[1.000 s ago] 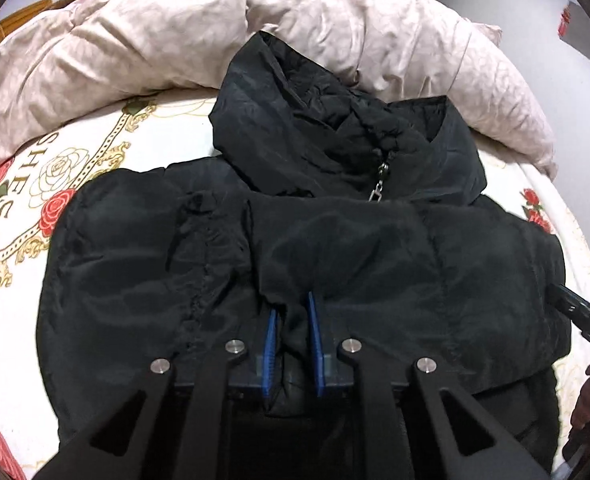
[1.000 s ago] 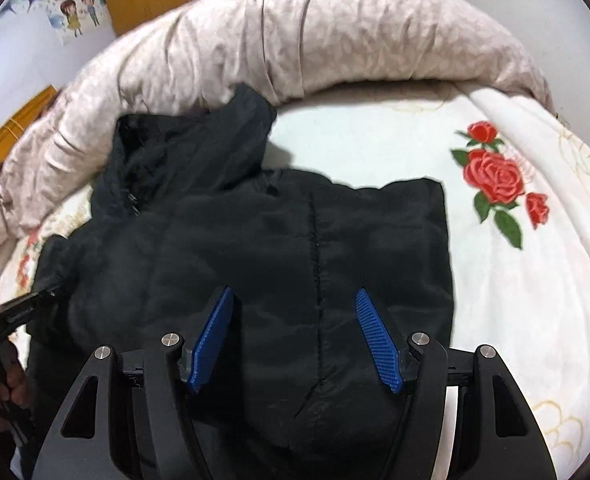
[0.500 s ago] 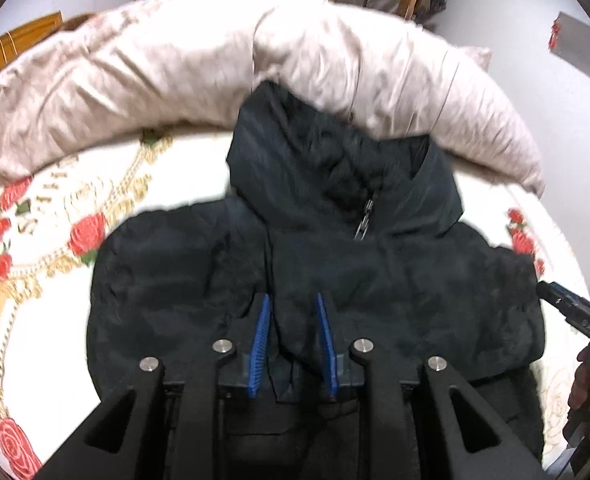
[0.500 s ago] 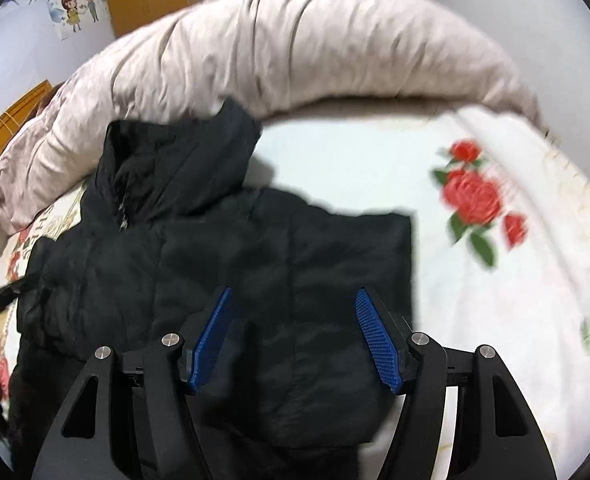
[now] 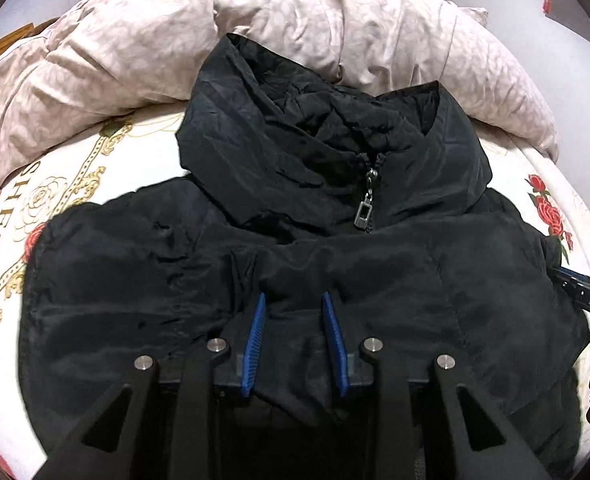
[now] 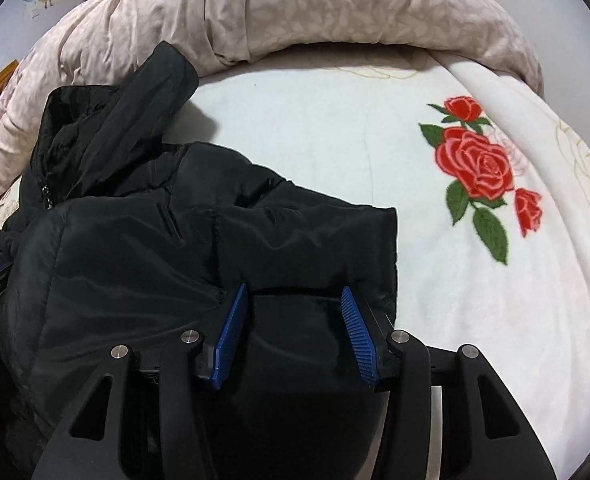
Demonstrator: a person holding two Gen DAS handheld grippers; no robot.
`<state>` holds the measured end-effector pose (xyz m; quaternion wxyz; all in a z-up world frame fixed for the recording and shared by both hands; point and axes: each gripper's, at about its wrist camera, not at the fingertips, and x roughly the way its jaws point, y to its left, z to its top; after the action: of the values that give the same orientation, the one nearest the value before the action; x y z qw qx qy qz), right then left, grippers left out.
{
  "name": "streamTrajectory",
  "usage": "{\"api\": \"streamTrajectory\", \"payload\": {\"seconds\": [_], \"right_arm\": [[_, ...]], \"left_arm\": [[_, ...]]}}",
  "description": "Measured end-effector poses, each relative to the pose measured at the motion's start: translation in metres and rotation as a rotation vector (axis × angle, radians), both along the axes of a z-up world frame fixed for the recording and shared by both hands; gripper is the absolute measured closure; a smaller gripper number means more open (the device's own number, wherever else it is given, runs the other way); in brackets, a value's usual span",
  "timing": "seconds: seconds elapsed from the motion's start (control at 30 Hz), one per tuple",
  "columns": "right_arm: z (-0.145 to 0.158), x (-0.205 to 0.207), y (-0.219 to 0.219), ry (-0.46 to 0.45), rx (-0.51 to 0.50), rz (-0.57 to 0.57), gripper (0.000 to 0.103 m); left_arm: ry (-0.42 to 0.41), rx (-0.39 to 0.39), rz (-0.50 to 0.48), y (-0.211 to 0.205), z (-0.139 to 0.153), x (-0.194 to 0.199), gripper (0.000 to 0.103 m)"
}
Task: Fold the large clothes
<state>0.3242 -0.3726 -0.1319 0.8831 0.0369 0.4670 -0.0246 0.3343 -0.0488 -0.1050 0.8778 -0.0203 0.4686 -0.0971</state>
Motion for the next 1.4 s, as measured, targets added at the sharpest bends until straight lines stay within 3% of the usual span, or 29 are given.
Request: {"api": "streamTrajectory", "payload": {"seconds": [0.1,0.2,0.33,0.4,0.67,0.9,1.0,1.23,1.4], "right_arm": [[0.034,-0.028,0.005,-0.082,0.016,0.011,0.053],[0.047,-0.055,0.014,-0.131,0.03,0.027,0.053],[0.017,-0.054,0.025,-0.037,0.036,0.046,0.053],[0.002,-0.047,0.027,-0.007,0.033,0.052,0.053],[-0.001,-0.04,0.027,0.024,-0.009,0.059,0.053],[0.058,-0.091,0.04,-0.081,-0.009,0.056,0.053],[0.08,-0.125,0.058,-0.115,0.016,0.083,0.053],[0.102,-0.19,0.096,-0.127,0.084,0.153,0.052],[0.111,-0.22,0.111,-0.116,0.111,0.181,0.052]], "left_arm": [[-0.035,-0.042,0.01,0.011,0.026,-0.013,0.071],[-0.081,-0.05,0.019,0.029,0.039,-0.037,0.071],[0.019,-0.038,0.066,0.044,0.006,-0.041,0.071],[0.031,-0.042,0.074,0.046,-0.006,-0.041,0.071],[0.043,0.007,0.081,0.04,-0.002,-0.043,0.071],[0.03,0.023,0.084,0.038,0.049,-0.086,0.071],[0.005,0.02,0.071,0.036,0.073,-0.116,0.063],[-0.033,-0.001,0.054,0.03,0.114,-0.177,0.053],[-0.036,-0.008,0.046,0.026,0.127,-0.204,0.051]]}}
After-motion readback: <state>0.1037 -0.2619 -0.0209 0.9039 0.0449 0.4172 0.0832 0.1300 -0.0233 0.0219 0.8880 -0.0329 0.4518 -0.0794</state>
